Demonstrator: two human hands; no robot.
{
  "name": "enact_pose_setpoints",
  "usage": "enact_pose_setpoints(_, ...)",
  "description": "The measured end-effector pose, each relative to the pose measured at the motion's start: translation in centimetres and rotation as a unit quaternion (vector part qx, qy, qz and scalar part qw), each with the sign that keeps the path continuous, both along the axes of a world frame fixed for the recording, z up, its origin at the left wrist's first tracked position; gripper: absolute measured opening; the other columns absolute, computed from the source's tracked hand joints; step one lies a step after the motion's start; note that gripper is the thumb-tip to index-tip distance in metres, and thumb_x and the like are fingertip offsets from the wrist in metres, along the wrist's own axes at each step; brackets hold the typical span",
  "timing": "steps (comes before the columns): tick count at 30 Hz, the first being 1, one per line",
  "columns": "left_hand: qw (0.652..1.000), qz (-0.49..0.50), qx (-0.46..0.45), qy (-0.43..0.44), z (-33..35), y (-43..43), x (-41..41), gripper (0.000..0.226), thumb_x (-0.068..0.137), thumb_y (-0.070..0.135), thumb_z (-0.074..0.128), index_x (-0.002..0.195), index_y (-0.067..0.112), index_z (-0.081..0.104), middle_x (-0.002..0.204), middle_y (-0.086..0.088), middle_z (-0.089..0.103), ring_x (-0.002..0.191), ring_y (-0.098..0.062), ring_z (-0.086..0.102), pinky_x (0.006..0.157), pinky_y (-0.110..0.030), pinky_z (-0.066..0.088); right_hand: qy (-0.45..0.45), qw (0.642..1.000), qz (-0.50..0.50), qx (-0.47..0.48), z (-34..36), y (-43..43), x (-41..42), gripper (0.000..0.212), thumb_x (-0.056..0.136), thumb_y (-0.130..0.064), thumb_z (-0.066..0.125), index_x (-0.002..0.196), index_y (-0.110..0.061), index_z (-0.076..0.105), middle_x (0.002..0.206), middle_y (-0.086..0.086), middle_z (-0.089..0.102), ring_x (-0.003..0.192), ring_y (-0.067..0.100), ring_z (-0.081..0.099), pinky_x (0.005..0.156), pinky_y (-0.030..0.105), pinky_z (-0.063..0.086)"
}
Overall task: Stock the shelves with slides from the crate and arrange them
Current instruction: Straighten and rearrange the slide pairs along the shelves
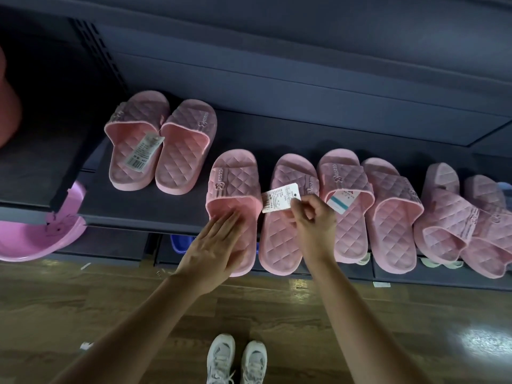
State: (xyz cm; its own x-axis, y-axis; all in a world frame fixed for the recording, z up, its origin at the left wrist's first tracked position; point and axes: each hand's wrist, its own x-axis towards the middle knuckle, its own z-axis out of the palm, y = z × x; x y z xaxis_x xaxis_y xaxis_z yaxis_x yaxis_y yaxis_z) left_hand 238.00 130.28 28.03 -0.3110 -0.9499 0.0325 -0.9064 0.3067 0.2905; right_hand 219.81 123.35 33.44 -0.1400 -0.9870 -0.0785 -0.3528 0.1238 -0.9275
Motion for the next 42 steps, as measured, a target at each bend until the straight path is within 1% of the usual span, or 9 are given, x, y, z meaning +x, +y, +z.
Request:
enact_pose_setpoints(11,0.999,0.027,-0.03,0.002,-0.3,-2.1,-0.9,0.063,0.099,0.045,0.012,0.137,0.001,0.035,0.141,-0.018,0.042,0.133,-0.026,0.033,0.114,-0.037,0.008,-0.223,0.973,-0.052,0.04,2.0,0.1,-1.1,0.011,0.091,0.001,0.052,0.083,-0.005,0.057,0.08,0.011,0.07,0.073,0.018,0.071,0.066,0.025,0.057)
enact_pose_setpoints(15,0.998,0.026,-0.039,-0.038,-0.8,-3.3,-1.1,0.061,0.091,0.043,0.031,0.134,0.002,0.044,0.138,-0.015,0.047,0.13,-0.025,0.039,0.113,-0.036,0.017,-0.287,0.952,-0.09,0.062,2.2,0.0,-0.6,0.01,0.092,0.0,0.051,0.087,-0.004,0.059,0.074,0.006,0.072,0.071,0.017,0.07,0.065,0.025,0.057)
enact_pose_setpoints(19,0.99,0.051,0.009,0.129,0.6,-3.7,-1.1,0.052,0.09,0.032,0.039,0.135,0.006,0.046,0.139,-0.01,0.048,0.132,-0.021,0.038,0.109,-0.039,0.031,-0.381,0.913,-0.088,0.114,2.7,-0.4,0.2,0.012,0.09,0.002,0.053,0.085,-0.007,0.059,0.07,0.006,0.071,0.065,0.016,0.069,0.064,0.025,0.058)
enact_pose_setpoints(21,0.932,0.162,0.086,0.312,2.5,-3.8,-1.5,0.037,0.094,0.021,0.041,0.128,0.013,0.053,0.127,-0.001,0.057,0.115,-0.014,0.053,0.097,-0.03,0.042,-0.363,0.922,-0.01,0.137,2.6,0.1,0.4,0.011,0.088,0.003,0.052,0.092,-0.003,0.06,0.075,0.008,0.071,0.066,0.014,0.068,0.062,0.022,0.056)
enact_pose_setpoints(24,0.705,0.32,0.175,0.608,4.8,-4.3,-1.5,0.028,0.091,0.032,0.041,0.1,0.019,0.065,0.087,0.006,0.073,0.081,-0.009,0.068,0.071,-0.026,0.056,-0.284,0.942,0.071,0.163,1.7,0.8,0.7,0.01,0.088,0.003,0.053,0.089,-0.004,0.061,0.077,0.005,0.07,0.067,0.011,0.068,0.063,0.022,0.056)
enact_pose_setpoints(26,0.652,0.34,0.208,0.645,5.6,-4.5,-1.1,0.026,0.097,0.028,0.043,0.094,0.015,0.066,0.082,-0.001,0.072,0.077,-0.016,0.069,0.06,-0.021,0.056,-0.276,0.942,0.074,0.175,1.0,1.0,0.9,0.01,0.088,0.004,0.053,0.086,-0.002,0.06,0.07,0.003,0.07,0.064,0.012,0.068,0.062,0.023,0.057)
enact_pose_setpoints(33,0.841,0.291,0.075,0.45,4.9,-3.4,-0.1,0.016,0.085,0.006,0.064,0.089,0.019,0.072,0.073,-0.008,0.071,0.062,-0.02,0.066,0.066,-0.035,0.056,-0.242,0.959,0.015,0.146,-0.1,1.9,1.2,0.021,0.088,0.007,0.053,0.087,-0.011,0.065,0.072,0.002,0.071,0.069,0.015,0.068,0.067,0.025,0.056)
enact_pose_setpoints(36,0.939,0.19,-0.094,0.272,5.1,-2.5,0.6,0.045,0.083,-0.003,0.055,0.109,0.031,0.067,0.09,0.007,0.071,0.068,-0.007,0.06,0.06,-0.012,0.047,-0.049,0.997,0.022,0.049,-0.8,2.7,-0.3,0.029,0.087,0.004,0.053,0.091,-0.022,0.066,0.087,-0.006,0.071,0.084,0.01,0.067,0.079,0.026,0.054)
enact_pose_setpoints(42,0.999,0.028,0.005,0.031,2.1,-0.5,0.3,0.051,0.076,0.024,0.039,0.12,0.008,0.061,0.119,-0.008,0.063,0.108,-0.022,0.061,0.097,-0.039,0.047,0.298,0.933,0.195,-0.05,-3.8,4.9,-2.1,0.056,0.091,-0.039,0.038,0.137,-0.007,0.043,0.143,0.009,0.043,0.134,0.021,0.036,0.111,0.035,0.028)
